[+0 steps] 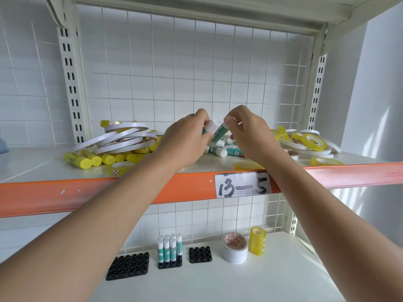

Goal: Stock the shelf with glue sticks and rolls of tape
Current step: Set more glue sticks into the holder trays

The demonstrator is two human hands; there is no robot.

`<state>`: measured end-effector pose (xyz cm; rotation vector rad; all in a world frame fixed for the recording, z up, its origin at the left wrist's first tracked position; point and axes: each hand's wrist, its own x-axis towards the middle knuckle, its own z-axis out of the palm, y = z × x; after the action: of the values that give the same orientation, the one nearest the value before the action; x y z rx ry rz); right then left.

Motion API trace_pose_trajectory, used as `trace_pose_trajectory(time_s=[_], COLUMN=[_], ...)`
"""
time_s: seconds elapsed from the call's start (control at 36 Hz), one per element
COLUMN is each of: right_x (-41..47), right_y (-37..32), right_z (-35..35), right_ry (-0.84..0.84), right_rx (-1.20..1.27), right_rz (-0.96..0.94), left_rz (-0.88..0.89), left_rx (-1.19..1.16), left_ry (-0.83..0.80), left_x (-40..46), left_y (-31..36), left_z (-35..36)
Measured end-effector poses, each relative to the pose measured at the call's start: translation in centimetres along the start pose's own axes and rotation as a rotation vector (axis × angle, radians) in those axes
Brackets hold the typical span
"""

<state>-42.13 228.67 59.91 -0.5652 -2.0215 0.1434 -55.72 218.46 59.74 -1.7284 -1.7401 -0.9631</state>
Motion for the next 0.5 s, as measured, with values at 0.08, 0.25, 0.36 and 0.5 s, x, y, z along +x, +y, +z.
trace_pose_trajectory(time_s=[0.08, 0.25, 0.36, 0.5], right_x=[-0.5, -2.3, -5.2, -11.0], right_y=[-0.7, -1.9, -3.1, -4.1], right_z=[-0.5, -2.1, -3.6, -4.5], right_ry=[0.023, 0.225, 0.321, 0.381], right_rx=[0.056, 0.11, 0.232, 0.412], right_rz=[-0.049, -0.139, -0.156, -0.232], left_rz=[-0.022, -0.024, 0.004, 0.068], left_rx=[-0.057, -0.211, -0.35, -0.54], left_ry=[0.08, 0.202, 0.26, 0.21], left_x=[0.0, -0.8, -4.1, -10.9], left_y=[0.3, 1.9, 4.2, 6.5], left_z=[-0.7, -4.1, -5.7, -5.6])
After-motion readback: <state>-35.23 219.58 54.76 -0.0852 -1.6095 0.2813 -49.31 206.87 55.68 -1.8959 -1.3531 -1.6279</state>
